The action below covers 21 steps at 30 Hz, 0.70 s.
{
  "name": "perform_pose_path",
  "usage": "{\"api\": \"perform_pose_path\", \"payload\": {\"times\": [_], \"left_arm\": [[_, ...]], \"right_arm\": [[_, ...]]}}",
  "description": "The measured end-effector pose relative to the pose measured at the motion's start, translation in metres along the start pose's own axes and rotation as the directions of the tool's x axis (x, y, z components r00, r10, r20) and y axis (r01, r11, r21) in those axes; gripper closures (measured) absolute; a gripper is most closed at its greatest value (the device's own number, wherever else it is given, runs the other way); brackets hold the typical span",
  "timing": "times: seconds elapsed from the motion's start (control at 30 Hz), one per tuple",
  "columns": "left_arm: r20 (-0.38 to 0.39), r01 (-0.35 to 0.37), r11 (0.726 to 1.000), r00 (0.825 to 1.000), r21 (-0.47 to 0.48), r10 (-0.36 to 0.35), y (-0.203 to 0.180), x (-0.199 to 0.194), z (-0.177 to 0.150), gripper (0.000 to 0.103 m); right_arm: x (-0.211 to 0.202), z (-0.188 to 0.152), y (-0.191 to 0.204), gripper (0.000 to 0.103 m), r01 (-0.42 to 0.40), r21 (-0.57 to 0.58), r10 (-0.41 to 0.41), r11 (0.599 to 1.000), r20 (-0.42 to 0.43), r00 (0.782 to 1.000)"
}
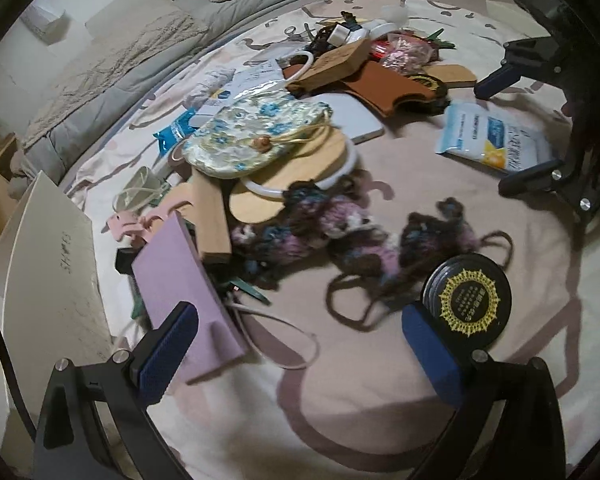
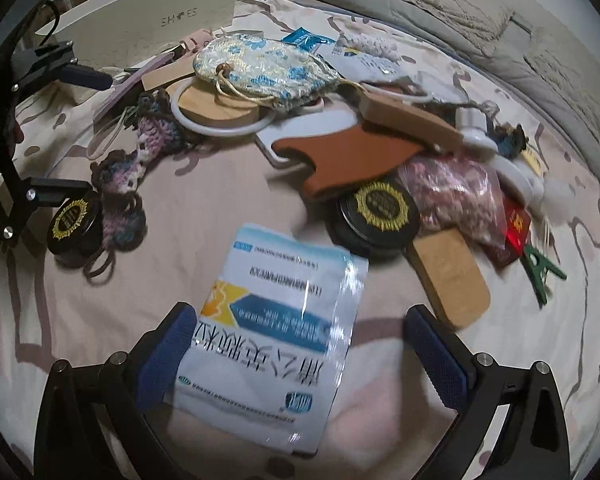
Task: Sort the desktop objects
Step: 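Lower both open tools around the black tin and the blue-white packet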
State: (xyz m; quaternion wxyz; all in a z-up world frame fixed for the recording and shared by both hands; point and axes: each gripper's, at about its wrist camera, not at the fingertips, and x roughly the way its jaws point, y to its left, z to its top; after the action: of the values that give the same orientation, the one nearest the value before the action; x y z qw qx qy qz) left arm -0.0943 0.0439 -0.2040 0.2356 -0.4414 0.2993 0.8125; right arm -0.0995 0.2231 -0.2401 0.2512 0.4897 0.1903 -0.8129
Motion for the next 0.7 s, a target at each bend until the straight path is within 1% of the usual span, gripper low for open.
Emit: {"api": "perform_pose_path", "payload": {"times": [0.17, 0.3, 0.4, 0.53, 0.7], "left_arm": [[-0.017, 0.033, 0.999, 0.999, -0.037, -0.034, -0.005, -0.003, -0.006, 0.001], [-0.037, 0.108, 0.988, 0.993, -0.110, -0.113, -0.009, -0.002, -0.016, 0.001], [-0.035, 0.134, 0.978, 0.989, -0.157, -0.141, -0.010, -0.003, -0.023, 0.000], [-0.027, 0.149, 0.968, 0.987, -0.204, -0.158, -0.013, -0.006, -0.031, 0.000], [0.000, 0.139, 0.961, 0.990, -0.238, -0.143, -0.015, -0.007, -0.040, 0.000]], "right_arm": [[-0.002, -0.006, -0.002, 0.000, -0.014, 0.018, 0.014, 1.000, -0.006, 1.000], [-0.003, -0.010, -0.003, 0.000, -0.024, 0.026, 0.024, 0.999, -0.010, 1.000], [-0.007, -0.016, -0.002, 0.000, -0.036, 0.038, 0.036, 0.999, -0.010, 0.999], [-0.009, -0.021, -0.002, 0.000, -0.044, 0.051, 0.044, 0.998, -0.001, 0.999], [-0.010, -0.026, -0.003, 0.000, -0.048, 0.064, 0.047, 0.997, 0.024, 0.999]]}}
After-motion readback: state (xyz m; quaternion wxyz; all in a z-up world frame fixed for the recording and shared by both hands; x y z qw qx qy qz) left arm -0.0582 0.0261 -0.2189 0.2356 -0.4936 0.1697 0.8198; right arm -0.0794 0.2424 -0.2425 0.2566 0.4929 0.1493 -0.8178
